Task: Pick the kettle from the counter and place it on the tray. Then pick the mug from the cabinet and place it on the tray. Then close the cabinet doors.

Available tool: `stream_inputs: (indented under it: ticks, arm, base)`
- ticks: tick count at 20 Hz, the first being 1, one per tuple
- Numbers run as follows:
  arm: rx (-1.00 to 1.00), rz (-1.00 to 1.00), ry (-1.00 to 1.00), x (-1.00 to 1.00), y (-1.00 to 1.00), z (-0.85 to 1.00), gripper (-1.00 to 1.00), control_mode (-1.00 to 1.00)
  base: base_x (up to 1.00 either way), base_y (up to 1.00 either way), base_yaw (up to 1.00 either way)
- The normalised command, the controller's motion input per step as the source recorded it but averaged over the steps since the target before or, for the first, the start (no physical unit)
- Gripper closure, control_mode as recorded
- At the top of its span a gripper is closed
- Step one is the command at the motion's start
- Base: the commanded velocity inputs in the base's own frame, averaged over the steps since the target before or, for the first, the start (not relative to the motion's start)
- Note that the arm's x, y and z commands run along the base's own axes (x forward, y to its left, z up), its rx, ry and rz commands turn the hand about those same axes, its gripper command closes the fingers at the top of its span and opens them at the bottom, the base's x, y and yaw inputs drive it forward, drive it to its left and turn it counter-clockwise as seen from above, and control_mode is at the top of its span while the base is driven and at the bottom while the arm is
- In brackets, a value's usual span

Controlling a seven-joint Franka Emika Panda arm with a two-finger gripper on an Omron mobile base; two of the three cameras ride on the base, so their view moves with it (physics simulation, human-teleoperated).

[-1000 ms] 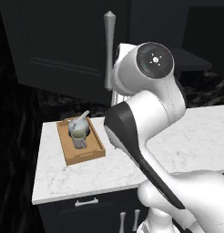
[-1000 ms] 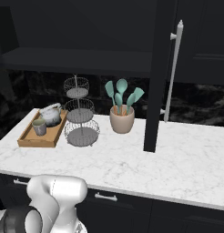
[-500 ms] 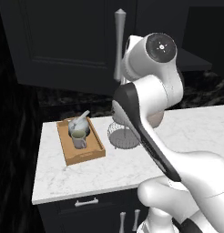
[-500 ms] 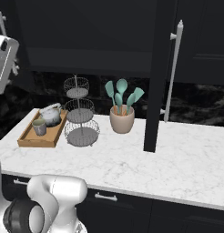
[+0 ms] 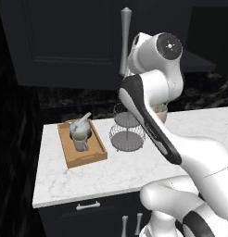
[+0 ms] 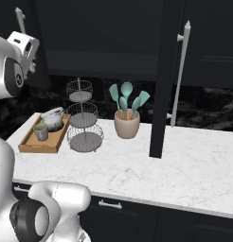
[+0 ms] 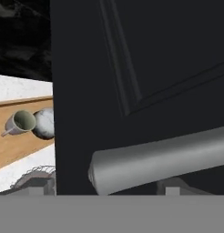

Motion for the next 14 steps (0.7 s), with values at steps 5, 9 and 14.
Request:
stream_inputs:
  ticks: [5,9,14]
  arm:
    - [0.04,0.01,0.00,0.68,-0.18,-0.23,-1.00,-1.00]
    - [0.03,0.01,0.00,0.68,-0.21,-0.20,-1.00,-1.00]
    - [0.06,0.01,0.00,0.70,-0.23,-0.17,-1.00,-1.00]
  base:
    - [0.00,0.00,0.00]
    - [0.00,0.00,0.00]
    - [0.00,0.00,0.00]
